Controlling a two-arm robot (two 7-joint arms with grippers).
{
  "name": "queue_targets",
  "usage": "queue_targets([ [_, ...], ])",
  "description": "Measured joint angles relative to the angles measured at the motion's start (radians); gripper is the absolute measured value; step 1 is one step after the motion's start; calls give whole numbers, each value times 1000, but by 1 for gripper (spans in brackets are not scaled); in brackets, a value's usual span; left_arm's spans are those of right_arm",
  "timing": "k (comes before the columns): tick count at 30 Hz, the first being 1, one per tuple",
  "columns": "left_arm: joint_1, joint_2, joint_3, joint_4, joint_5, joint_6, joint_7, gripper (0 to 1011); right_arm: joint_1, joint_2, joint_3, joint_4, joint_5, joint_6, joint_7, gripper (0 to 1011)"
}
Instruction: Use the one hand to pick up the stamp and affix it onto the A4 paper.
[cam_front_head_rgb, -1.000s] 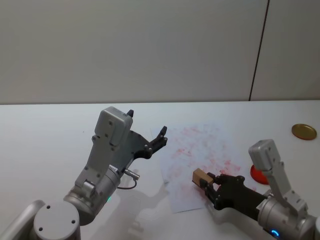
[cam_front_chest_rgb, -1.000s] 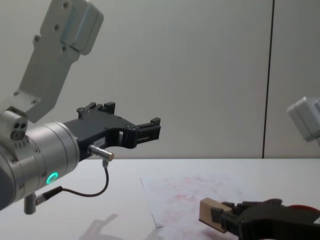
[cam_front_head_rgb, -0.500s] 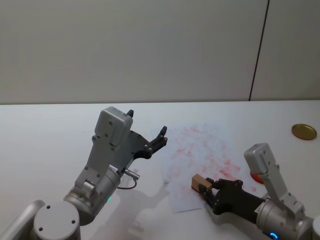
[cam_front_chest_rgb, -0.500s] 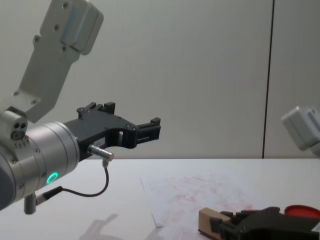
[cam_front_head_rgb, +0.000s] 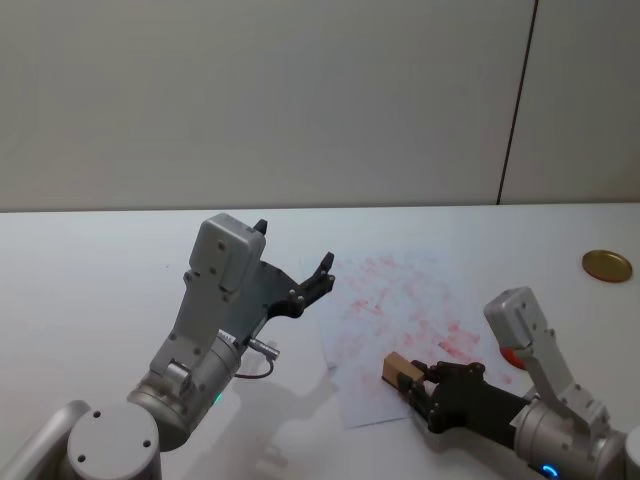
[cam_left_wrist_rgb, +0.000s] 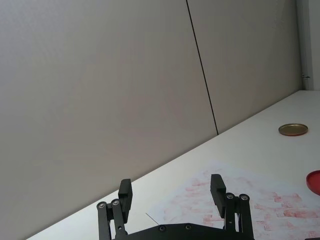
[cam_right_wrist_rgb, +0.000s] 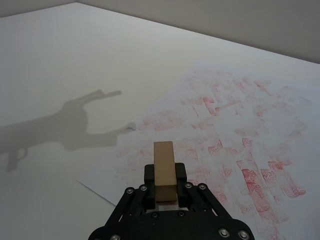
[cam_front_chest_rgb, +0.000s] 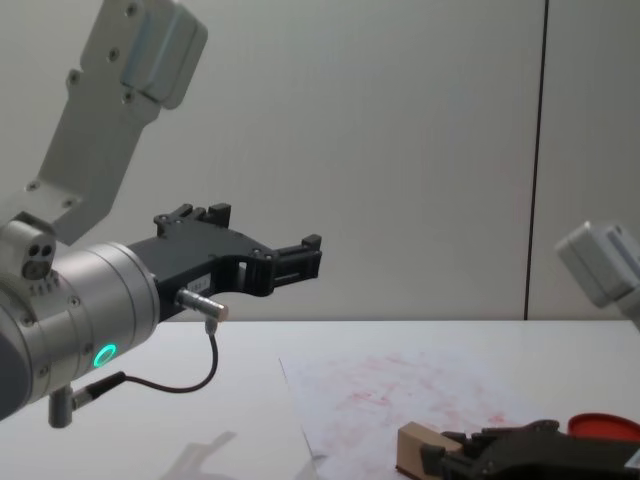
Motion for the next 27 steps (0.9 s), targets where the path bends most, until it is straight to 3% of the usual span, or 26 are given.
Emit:
queue_targets([
  [10,0,0,0,0,0,0,0,993,-2,6,1,-2,10,8,6,218],
  [27,0,0,0,0,0,0,0,993,-7,31,45,-84,120,-66,-71,218],
])
